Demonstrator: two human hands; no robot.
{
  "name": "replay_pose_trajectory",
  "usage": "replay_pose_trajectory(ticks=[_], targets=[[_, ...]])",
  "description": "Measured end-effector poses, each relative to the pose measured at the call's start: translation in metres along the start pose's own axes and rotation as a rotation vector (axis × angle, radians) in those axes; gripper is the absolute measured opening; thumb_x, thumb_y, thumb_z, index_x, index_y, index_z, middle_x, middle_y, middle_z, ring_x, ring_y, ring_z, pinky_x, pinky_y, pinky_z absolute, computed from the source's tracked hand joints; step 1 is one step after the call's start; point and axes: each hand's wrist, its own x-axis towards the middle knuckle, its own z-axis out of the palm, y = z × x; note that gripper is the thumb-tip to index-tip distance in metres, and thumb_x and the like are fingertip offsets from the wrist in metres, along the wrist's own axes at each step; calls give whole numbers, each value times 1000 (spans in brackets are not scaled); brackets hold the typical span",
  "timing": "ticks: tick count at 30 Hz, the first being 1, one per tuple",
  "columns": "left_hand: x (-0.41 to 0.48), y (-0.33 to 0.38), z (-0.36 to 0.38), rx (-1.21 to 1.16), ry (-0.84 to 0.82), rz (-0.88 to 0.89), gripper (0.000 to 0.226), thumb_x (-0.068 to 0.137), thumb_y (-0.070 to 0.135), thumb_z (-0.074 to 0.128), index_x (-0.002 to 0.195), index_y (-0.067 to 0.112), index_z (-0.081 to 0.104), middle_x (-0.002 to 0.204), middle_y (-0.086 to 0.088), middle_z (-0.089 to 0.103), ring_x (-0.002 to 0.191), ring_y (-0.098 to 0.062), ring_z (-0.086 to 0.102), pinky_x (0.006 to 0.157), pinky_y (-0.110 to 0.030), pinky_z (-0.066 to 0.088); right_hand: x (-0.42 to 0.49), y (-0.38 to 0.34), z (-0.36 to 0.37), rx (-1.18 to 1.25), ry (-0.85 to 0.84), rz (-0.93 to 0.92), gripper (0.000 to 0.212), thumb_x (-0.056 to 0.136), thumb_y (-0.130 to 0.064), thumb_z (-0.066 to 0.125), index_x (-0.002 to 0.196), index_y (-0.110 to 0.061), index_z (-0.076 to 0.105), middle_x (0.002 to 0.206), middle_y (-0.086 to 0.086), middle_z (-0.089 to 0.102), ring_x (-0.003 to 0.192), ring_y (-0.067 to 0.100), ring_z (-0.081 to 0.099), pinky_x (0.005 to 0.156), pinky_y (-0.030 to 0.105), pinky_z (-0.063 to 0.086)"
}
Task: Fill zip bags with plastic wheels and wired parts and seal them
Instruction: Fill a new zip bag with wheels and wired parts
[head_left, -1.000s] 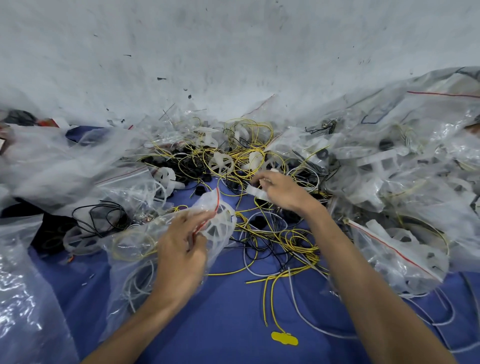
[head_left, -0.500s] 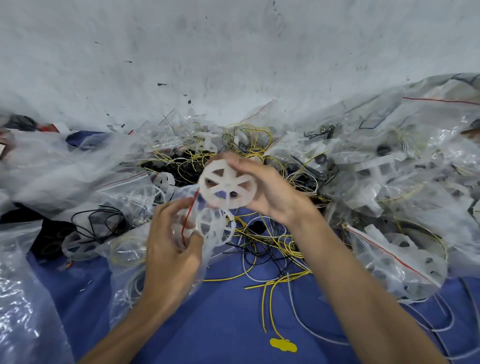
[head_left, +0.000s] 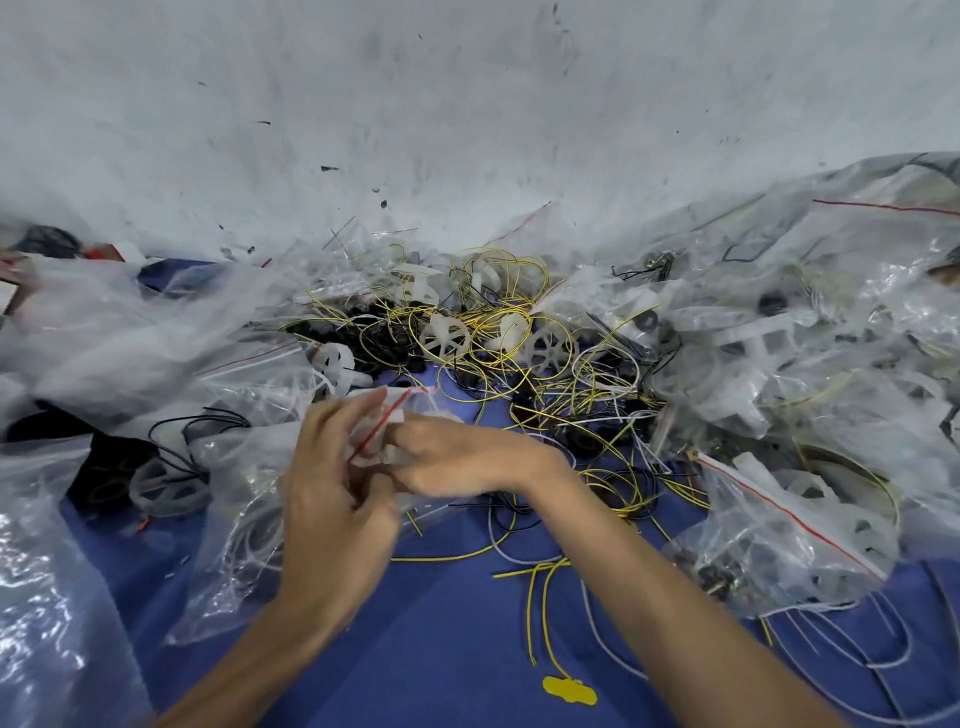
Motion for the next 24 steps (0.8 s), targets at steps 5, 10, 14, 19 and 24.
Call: replay_pose_trajectory(ticks=[5,10,14,19,24], targets=[[-3,0,1,30,-22,23,58,64,-2,40,118,12,57,111,14,47,103,5,48,89,-9,38,0,2,2,-47,-78,29,32,98,-23,38,126,-14,52,128,3,56,116,15,49,98,24,38],[-3,1,2,74,-23,95,61,62,-3,43,120,8,58,111,14,48,107,1,50,92,-17,41,-20,5,-10,620,-175,20,47,82,6,48,123,-17,47,114,-4,64,106,3,57,93,18,43],[-9,-3,5,183,-82,241,68,55,-4,37,119,5,59,112,1,48,104,-15,49,95,-14,37,-6,1,6,58,-72,11,25,88,2,47,108,1,61,112,21,61,99,29,54,78,18,36],[-16,-7,9,178,-156,323,73,57,-7,29,124,11,55,114,0,45,102,-16,47,95,-14,36,-9,-10,22,-104,-176,48,22,88,3,47,104,6,61,115,31,58,85,31,45,66,24,25],[-7,0,7,131,-111,338,81,49,-19,30,123,5,53,113,-1,46,106,-12,47,99,-16,35,-16,-28,22,-19,45,-58,24,82,13,46,103,16,58,110,34,58,87,30,47,67,18,22]])
